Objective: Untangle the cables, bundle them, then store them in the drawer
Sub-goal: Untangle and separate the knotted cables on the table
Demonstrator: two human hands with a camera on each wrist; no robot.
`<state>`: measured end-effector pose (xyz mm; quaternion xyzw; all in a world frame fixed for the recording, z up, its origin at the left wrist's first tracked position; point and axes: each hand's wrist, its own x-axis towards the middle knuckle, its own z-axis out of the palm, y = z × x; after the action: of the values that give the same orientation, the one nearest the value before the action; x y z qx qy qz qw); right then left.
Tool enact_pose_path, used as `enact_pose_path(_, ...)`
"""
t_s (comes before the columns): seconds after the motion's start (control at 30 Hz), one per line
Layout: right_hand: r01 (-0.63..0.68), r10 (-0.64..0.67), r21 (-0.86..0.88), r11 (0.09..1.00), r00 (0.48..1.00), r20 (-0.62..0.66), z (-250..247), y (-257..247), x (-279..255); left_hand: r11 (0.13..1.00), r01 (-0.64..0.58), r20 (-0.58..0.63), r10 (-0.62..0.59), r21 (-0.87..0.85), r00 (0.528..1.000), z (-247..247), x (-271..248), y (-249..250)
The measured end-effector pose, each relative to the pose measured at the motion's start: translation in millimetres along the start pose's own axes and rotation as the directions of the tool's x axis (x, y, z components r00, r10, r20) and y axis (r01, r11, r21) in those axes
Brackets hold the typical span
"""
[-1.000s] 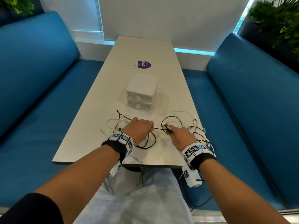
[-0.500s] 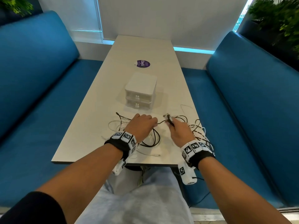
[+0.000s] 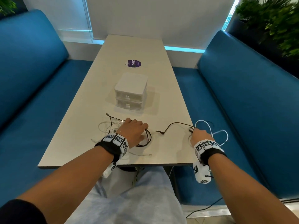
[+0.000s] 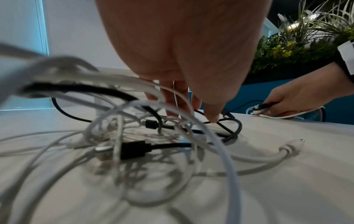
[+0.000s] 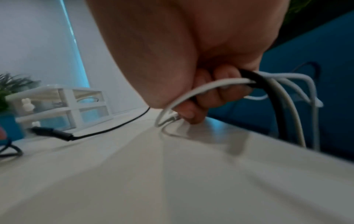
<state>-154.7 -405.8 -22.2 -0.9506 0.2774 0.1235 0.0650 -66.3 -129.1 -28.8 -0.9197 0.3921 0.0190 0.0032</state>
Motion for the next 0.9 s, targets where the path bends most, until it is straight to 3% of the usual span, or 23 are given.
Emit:
enact_pose_path(0.17,-0.034,0.035,0.018,0.999,0.999,-0.036,3,-5,1,1.000,0.025,0.040,-0.025,-0.005,0.999,1,0,6)
enact_pose_path(0.33,0.125,-0.129,-0.032,0.992,0.976,-0.178,2,-7,-2,0.999,0.048,-0.029,-0.048,0.015,0.998,1,3,9)
enact_pose_path(0.5,0.015,-0.010,0.057,0.998,0.996,-0.084,-3,-9,0,0.999,-0.029,-0.031,0.028,-0.033,0.999,-3,8,20)
enact_pose_path(0.7,0.066,-0.065,0.062,0.996,0.998,-0.024,-5,-26,-3,0.991,-0.129,0.012,0.130,-0.020,0.991,-1,11,35)
enact_pose_path(0.9,0.262,-0.284,0.281,0.923,0.958,0.039,0,-27,-1,0.974,-0.227,0.076,0.225,0.010,0.971,-4,15,55)
